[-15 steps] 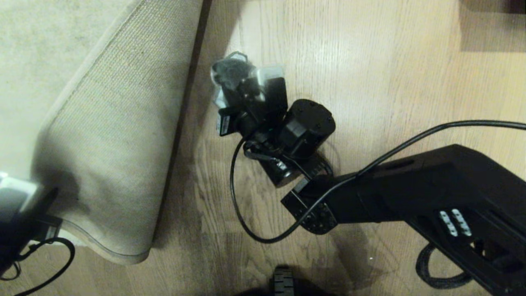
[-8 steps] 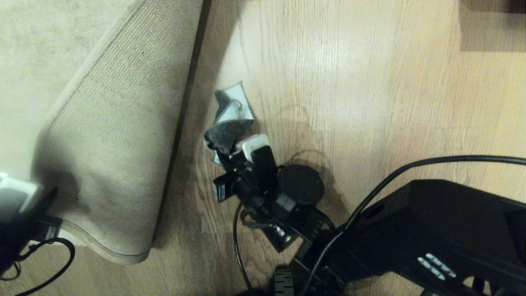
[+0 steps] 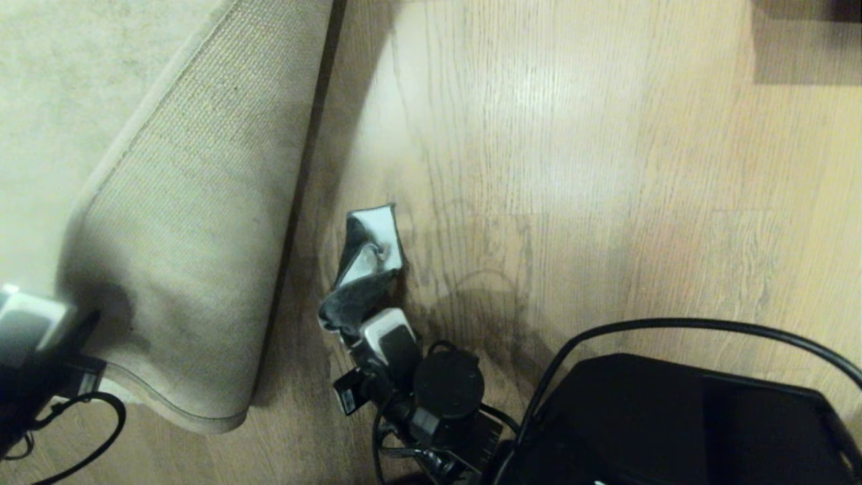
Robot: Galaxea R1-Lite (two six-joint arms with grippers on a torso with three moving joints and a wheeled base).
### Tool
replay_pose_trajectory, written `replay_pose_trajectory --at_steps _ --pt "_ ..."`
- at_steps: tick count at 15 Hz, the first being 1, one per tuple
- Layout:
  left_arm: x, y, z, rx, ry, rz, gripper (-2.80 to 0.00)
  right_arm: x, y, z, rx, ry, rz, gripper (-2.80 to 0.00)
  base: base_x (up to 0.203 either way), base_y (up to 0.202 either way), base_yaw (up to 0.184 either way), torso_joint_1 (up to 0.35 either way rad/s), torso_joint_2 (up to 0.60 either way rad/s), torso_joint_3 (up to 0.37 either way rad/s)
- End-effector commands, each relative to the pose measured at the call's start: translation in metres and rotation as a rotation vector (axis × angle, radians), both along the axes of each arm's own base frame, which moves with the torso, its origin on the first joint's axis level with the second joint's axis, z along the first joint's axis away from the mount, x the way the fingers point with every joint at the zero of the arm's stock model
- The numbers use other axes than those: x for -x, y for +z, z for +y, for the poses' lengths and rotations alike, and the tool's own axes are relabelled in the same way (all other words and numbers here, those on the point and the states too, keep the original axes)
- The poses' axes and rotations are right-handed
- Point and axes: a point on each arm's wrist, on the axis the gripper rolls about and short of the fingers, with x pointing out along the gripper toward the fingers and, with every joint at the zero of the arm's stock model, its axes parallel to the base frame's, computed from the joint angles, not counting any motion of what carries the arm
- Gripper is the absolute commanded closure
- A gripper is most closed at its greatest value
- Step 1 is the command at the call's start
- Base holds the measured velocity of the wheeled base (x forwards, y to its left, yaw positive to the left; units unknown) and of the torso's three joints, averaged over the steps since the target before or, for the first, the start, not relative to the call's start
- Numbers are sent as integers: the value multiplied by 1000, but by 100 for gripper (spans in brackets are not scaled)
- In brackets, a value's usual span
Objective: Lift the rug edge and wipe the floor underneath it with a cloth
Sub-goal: Wipe the floor under the carpet with a rag
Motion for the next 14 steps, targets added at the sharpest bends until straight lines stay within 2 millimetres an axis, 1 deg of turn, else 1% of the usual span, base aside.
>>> replay_pose_trajectory --at_steps 1,3,5,6,8,9,11,14 --pt "-1 4 1 -22 0 -35 0 -15 -16 7 -10 -24 -6 0 0 0 0 0 0 0" --pt "-1 3 0 -24 -4 -33 0 -34 -15 5 -36 -65 -23 0 0 0 0 0 0 0" --pt "-1 2 1 -22 -4 -27 0 -56 -11 -2 -65 -113 -50 0 0 0 0 0 0 0" --pt "-1 2 1 -22 -4 -27 0 -69 -6 -7 -82 -144 -66 0 0 0 0 0 0 0" --pt "-1 2 0 -22 -4 -26 0 -89 8 -17 -107 -193 -111 0 0 0 0 0 0 0" --pt "0 1 0 -20 -4 -22 0 -96 18 -20 -125 -209 -132 0 0 0 0 0 0 0" --pt "0 1 0 -20 -4 -22 0 -109 48 -29 -178 -244 -175 0 0 0 0 0 0 0" --pt "0 1 0 -19 -4 -21 0 -121 97 -43 -237 -280 -226 0 0 0 0 0 0 0"
